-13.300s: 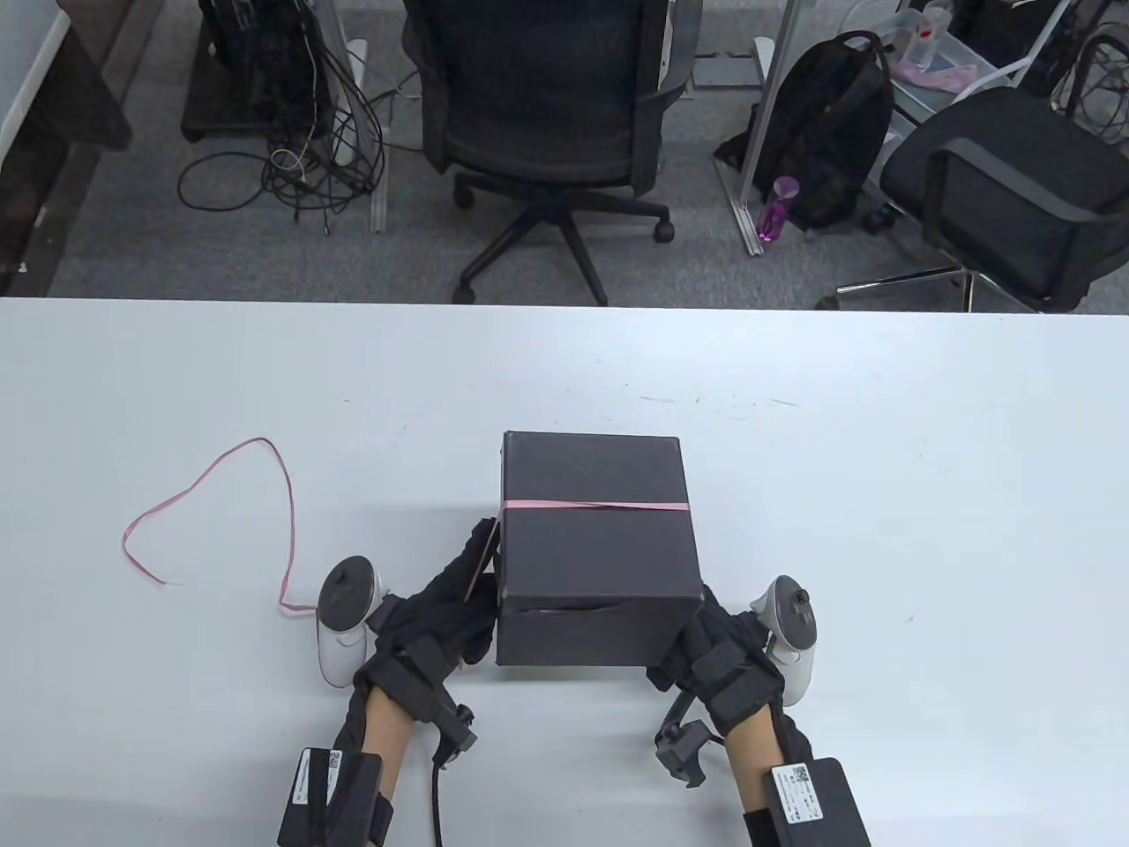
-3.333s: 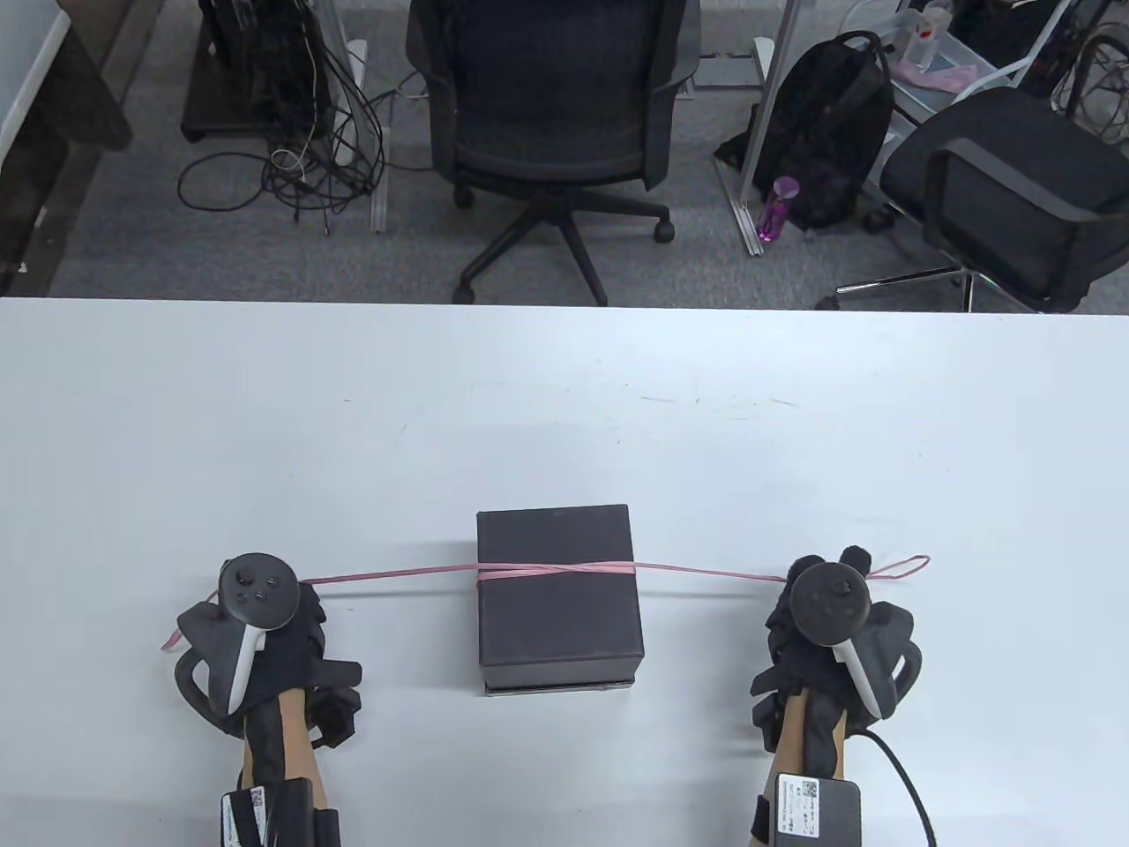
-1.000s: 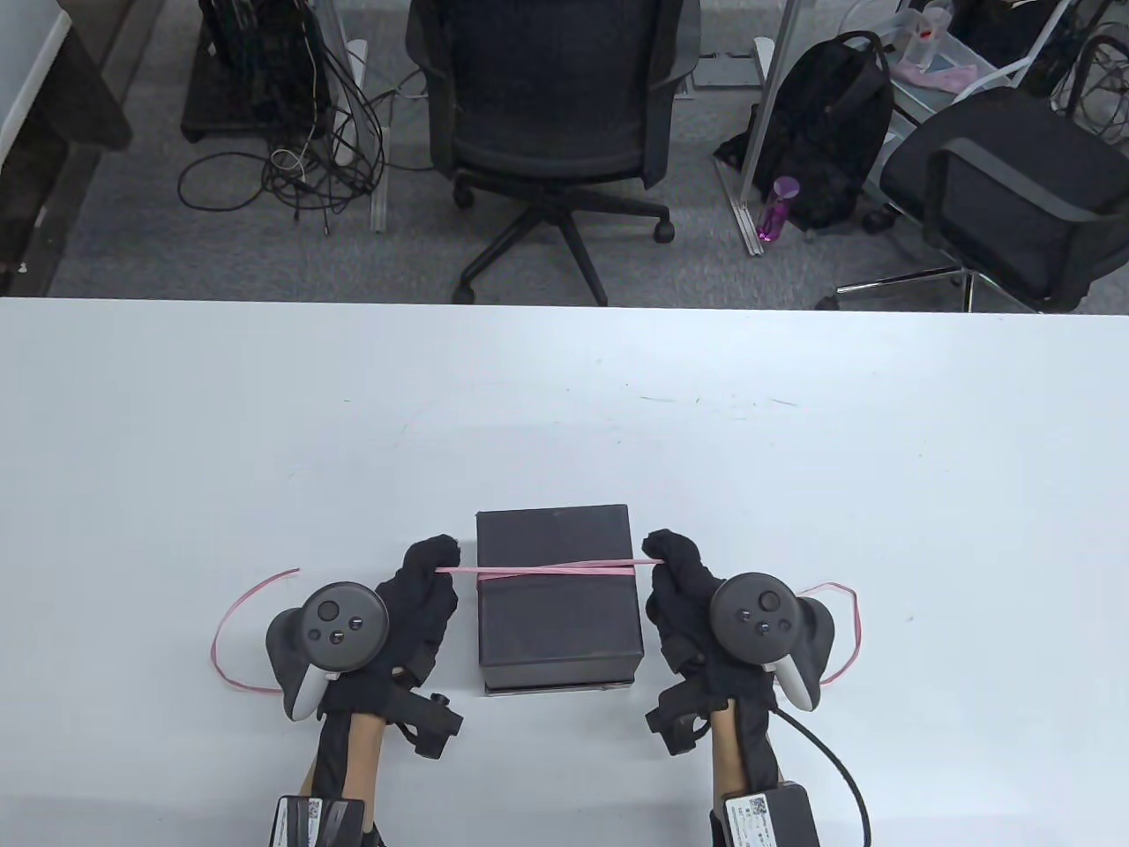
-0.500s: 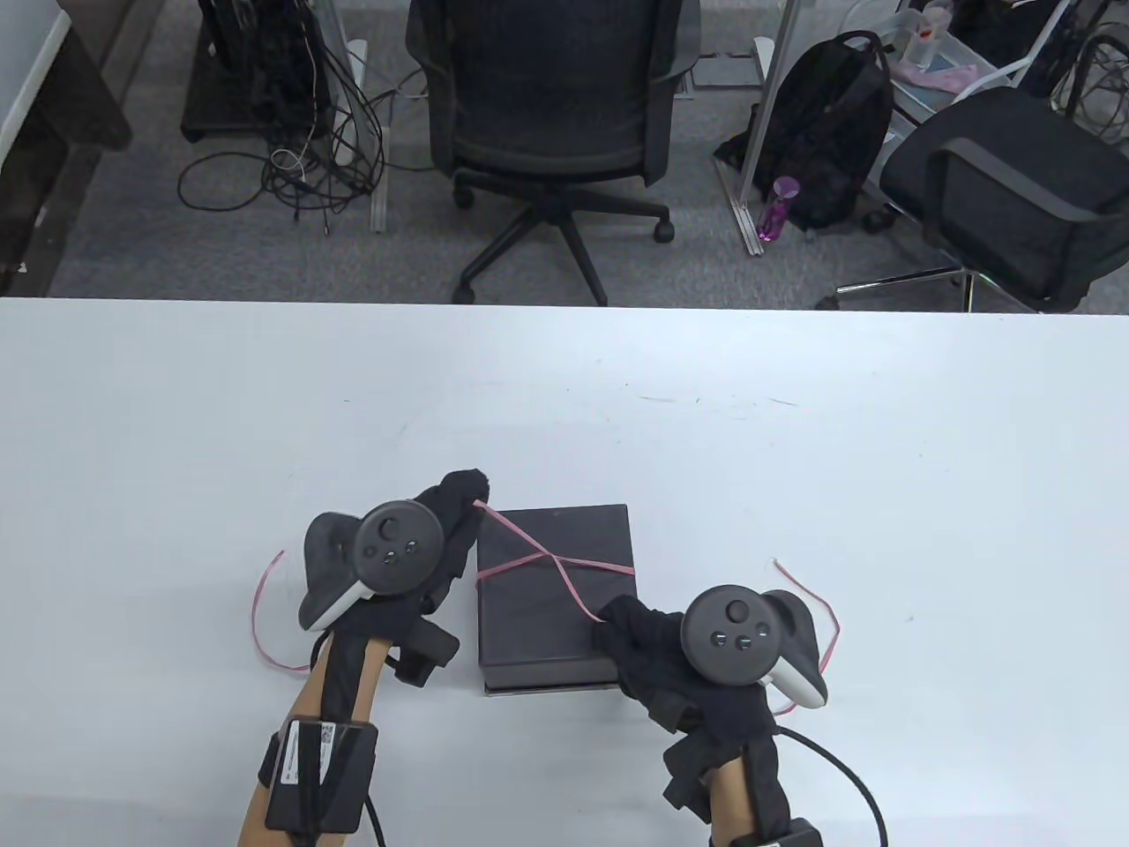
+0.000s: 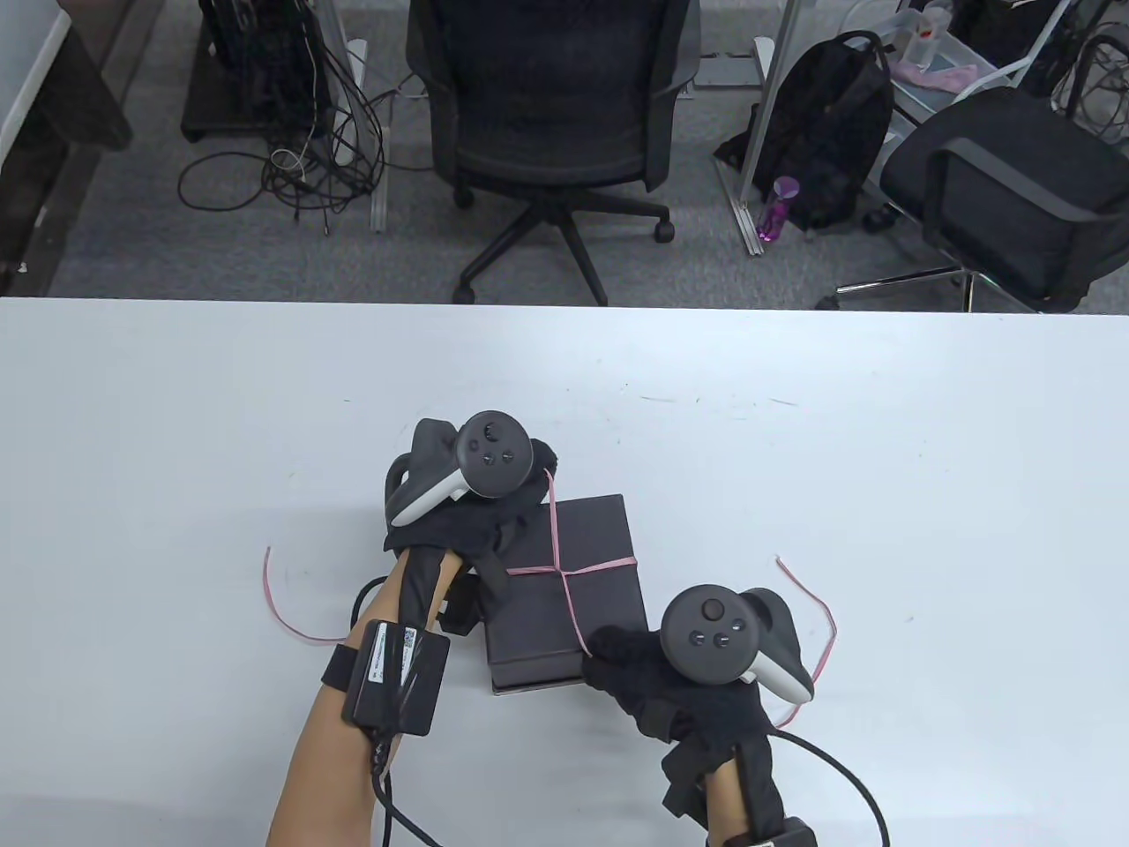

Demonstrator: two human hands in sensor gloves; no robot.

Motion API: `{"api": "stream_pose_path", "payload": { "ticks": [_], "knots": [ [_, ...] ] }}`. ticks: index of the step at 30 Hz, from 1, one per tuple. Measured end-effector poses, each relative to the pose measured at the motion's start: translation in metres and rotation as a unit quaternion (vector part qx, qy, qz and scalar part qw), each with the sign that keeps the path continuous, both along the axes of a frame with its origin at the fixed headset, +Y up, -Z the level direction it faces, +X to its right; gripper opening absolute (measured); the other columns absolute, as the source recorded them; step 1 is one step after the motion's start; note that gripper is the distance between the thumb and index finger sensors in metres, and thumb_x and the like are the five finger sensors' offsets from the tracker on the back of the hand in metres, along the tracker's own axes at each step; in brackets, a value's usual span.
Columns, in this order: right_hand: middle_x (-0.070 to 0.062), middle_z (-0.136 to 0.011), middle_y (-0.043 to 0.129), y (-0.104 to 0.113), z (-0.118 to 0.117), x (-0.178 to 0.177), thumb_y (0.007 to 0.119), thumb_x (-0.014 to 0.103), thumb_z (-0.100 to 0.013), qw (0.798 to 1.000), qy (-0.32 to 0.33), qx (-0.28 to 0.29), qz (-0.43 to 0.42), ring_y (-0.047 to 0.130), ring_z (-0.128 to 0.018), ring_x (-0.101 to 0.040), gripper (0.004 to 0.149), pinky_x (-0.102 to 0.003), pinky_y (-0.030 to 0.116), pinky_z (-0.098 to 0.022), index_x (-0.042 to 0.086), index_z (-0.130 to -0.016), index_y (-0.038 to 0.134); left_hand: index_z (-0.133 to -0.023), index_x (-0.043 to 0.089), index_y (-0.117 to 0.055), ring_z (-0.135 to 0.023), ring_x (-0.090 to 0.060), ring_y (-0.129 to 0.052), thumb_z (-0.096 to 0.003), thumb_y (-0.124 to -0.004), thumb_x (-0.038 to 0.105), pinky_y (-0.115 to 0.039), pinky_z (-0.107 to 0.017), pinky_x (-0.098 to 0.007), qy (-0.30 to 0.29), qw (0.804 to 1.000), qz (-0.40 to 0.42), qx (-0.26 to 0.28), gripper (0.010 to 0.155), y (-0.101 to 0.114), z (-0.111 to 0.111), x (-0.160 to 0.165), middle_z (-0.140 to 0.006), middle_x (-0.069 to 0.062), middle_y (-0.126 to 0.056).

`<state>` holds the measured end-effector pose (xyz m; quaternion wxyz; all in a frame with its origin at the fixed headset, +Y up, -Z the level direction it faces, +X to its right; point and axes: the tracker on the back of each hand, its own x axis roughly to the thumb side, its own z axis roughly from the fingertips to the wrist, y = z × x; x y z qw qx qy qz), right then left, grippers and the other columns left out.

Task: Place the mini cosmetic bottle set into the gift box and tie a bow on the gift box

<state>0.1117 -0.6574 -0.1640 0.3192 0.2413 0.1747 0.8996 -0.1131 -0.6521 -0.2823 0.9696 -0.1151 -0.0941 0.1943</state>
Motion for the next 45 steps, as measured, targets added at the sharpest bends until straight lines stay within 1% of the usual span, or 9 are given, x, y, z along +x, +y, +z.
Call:
{"api": "stream_pose_path", "payload": {
  "ticks": [6, 12, 19, 22, 26, 30, 35, 39, 45],
  "knots": [
    [-0.046, -0.086, 0.078, -0.002, -0.005, 0.009, 0.068, 0.017, -0.058, 0.997, -0.061, 0.021, 0.049, 0.092, -0.018, -0.011, 0.041, -0.031, 0.087, -0.013, -0.011, -0.084, 0.08, -0.101, 0.022, -0.072, -0.015, -0.001, -0.089, -0.0621, -0.058, 0.042, -0.086, -0.013, -0.024, 0.062, 0.997, 0.052, -0.01, 0.045, -0.009, 0.025, -0.026, -0.073, -0.001, -0.099],
    [-0.043, -0.095, 0.066, -0.015, -0.016, 0.019, 0.061, 0.017, -0.06, 0.996, -0.088, 0.011, 0.001, 0.09, -0.026, -0.011, 0.041, -0.032, 0.085, -0.021, -0.008, -0.09, 0.072, -0.101, 0.02, -0.072, -0.015, -0.001, -0.089, -0.0625, -0.059, 0.041, -0.086, -0.013, -0.024, 0.112, 0.985, 0.135, 0.002, 0.045, -0.033, 0.068, -0.059, -0.072, -0.001, -0.099],
    [-0.041, -0.095, 0.068, -0.028, -0.022, 0.019, 0.061, 0.018, -0.06, 0.99, -0.128, 0.058, 0.029, 0.09, -0.028, -0.012, 0.041, -0.033, 0.086, -0.023, 0.002, -0.096, 0.071, -0.1, 0.018, -0.072, -0.014, -0.001, -0.089, -0.0625, -0.059, 0.04, -0.086, -0.013, -0.024, 0.131, 0.953, 0.272, -0.005, 0.046, -0.07, 0.108, -0.079, -0.069, 0.001, -0.099],
    [-0.038, -0.093, 0.074, -0.036, -0.025, 0.02, 0.061, 0.02, -0.06, 0.989, -0.131, 0.058, 0.033, 0.09, -0.027, -0.012, 0.042, -0.033, 0.085, -0.022, 0.005, -0.098, 0.071, -0.102, 0.019, -0.07, -0.016, -0.003, -0.089, -0.0623, -0.059, 0.04, -0.086, -0.015, -0.026, 0.12, 0.951, 0.284, 0.002, 0.046, -0.07, 0.112, -0.083, -0.07, 0.002, -0.098],
    [-0.021, -0.071, 0.093, -0.039, -0.026, 0.022, 0.061, 0.022, -0.059, 0.973, -0.156, 0.139, 0.098, 0.089, -0.021, -0.01, 0.042, -0.03, 0.084, -0.016, 0.007, -0.097, 0.071, -0.101, 0.022, -0.069, -0.018, -0.005, -0.088, -0.0608, -0.059, 0.039, -0.085, -0.017, -0.028, 0.111, 0.974, 0.186, 0.072, 0.045, -0.067, 0.116, -0.081, -0.06, 0.009, -0.093],
    [-0.01, -0.055, 0.093, -0.042, -0.029, 0.024, 0.058, 0.025, -0.059, 0.96, -0.168, 0.181, 0.133, 0.087, -0.017, -0.009, 0.042, -0.028, 0.083, -0.013, 0.01, -0.096, 0.07, -0.1, 0.024, -0.069, -0.017, -0.005, -0.086, -0.0596, -0.058, 0.04, -0.084, -0.017, -0.029, 0.097, 0.983, 0.121, 0.095, 0.045, -0.077, 0.113, -0.079, -0.056, 0.012, -0.091],
    [-0.005, -0.048, 0.092, -0.044, -0.029, 0.027, 0.058, 0.026, -0.058, 0.954, -0.18, 0.202, 0.13, 0.084, -0.015, -0.007, 0.042, -0.027, 0.082, -0.01, 0.011, -0.096, 0.07, -0.099, 0.025, -0.07, -0.017, -0.005, -0.086, -0.0585, -0.057, 0.041, -0.084, -0.017, -0.029, 0.087, 0.985, 0.064, 0.132, 0.045, -0.082, 0.112, -0.079, -0.054, 0.012, -0.09],
    [-0.005, -0.046, 0.092, -0.044, -0.029, 0.029, 0.058, 0.026, -0.058, 0.952, -0.184, 0.196, 0.144, 0.083, -0.014, -0.006, 0.042, -0.026, 0.081, -0.009, 0.011, -0.096, 0.071, -0.098, 0.026, -0.069, -0.017, -0.005, -0.086, -0.0582, -0.056, 0.041, -0.084, -0.017, -0.029, 0.078, 0.983, 0.027, 0.164, 0.045, -0.082, 0.112, -0.079, -0.054, 0.012, -0.09],
    [-0.005, -0.045, 0.091, -0.057, -0.031, 0.024, 0.058, 0.025, -0.059, 0.955, -0.17, 0.153, 0.191, 0.083, -0.013, -0.006, 0.043, -0.026, 0.081, -0.008, 0.007, -0.095, 0.07, -0.099, 0.027, -0.068, -0.018, -0.005, -0.086, -0.0583, -0.055, 0.042, -0.084, -0.019, -0.029, 0.072, 0.985, -0.006, 0.158, 0.045, -0.096, 0.109, -0.074, -0.055, 0.013, -0.09]
  ]
}}
